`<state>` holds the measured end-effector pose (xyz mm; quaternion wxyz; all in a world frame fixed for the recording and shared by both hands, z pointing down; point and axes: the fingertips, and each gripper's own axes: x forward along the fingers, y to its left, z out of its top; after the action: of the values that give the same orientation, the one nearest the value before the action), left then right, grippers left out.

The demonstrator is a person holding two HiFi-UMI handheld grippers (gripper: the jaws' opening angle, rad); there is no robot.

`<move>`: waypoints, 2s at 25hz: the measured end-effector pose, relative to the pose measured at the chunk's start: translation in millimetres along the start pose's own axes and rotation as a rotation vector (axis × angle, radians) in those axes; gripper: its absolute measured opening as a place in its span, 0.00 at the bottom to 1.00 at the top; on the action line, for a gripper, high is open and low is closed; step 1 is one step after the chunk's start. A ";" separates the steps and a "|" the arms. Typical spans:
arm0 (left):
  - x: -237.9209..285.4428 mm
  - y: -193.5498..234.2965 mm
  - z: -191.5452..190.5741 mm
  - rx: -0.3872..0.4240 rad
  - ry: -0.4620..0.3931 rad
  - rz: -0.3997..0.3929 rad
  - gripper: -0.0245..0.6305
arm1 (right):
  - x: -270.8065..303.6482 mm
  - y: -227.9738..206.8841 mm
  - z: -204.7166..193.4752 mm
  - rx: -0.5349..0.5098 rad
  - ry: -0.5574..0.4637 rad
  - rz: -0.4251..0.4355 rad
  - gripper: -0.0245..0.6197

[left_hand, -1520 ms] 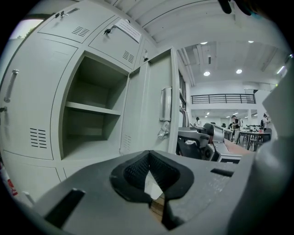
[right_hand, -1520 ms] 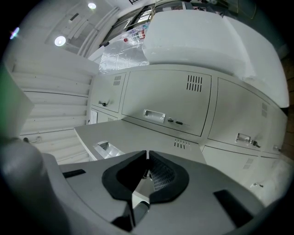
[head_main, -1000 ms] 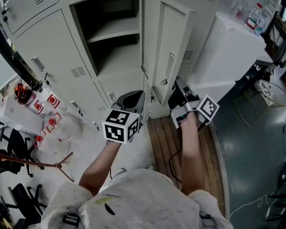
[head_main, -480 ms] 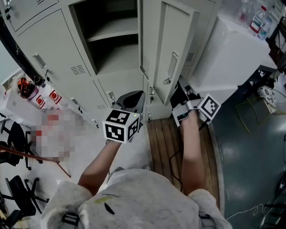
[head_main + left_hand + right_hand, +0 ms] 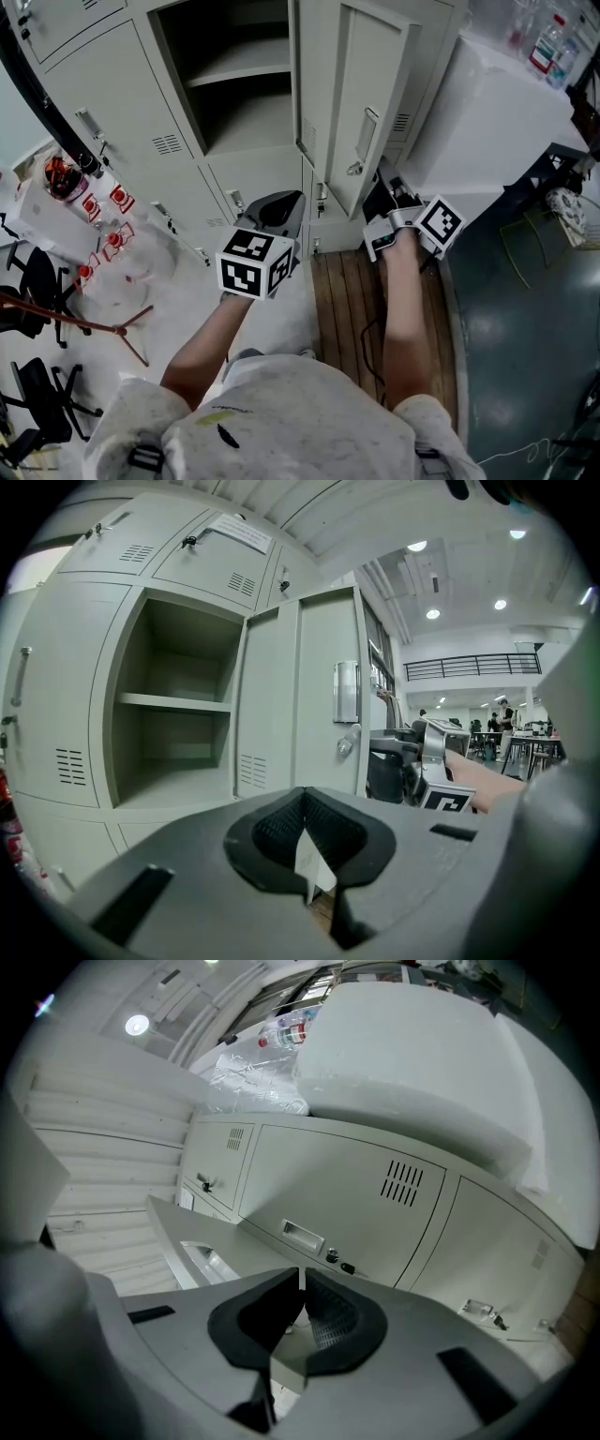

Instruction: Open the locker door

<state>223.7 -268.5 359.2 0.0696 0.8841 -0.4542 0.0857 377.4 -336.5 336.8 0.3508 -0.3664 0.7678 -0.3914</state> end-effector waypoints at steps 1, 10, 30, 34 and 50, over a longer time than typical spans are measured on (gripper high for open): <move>0.5 -0.7 0.2 0.001 0.001 0.000 0.05 | -0.8 -0.4 1.4 -0.016 -0.003 -0.010 0.07; -1.1 -6.8 -1.3 0.002 0.003 -0.021 0.05 | -15.2 19.3 13.0 -0.182 -0.040 -0.049 0.06; -63.0 23.6 -6.5 -0.015 -0.011 -0.078 0.05 | -42.5 91.6 -54.5 -0.458 -0.086 -0.133 0.06; -81.6 34.4 -9.8 -0.021 -0.013 -0.068 0.05 | -37.1 101.8 -85.1 -0.531 -0.045 -0.151 0.05; -147.9 83.7 -23.0 -0.054 -0.030 -0.038 0.05 | -22.3 140.3 -195.1 -0.800 0.080 -0.229 0.05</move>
<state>68.8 -195.3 353.7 0.0881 0.8916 -0.4403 0.0587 186.8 -191.1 309.4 0.1049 -0.5414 0.8266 -0.1128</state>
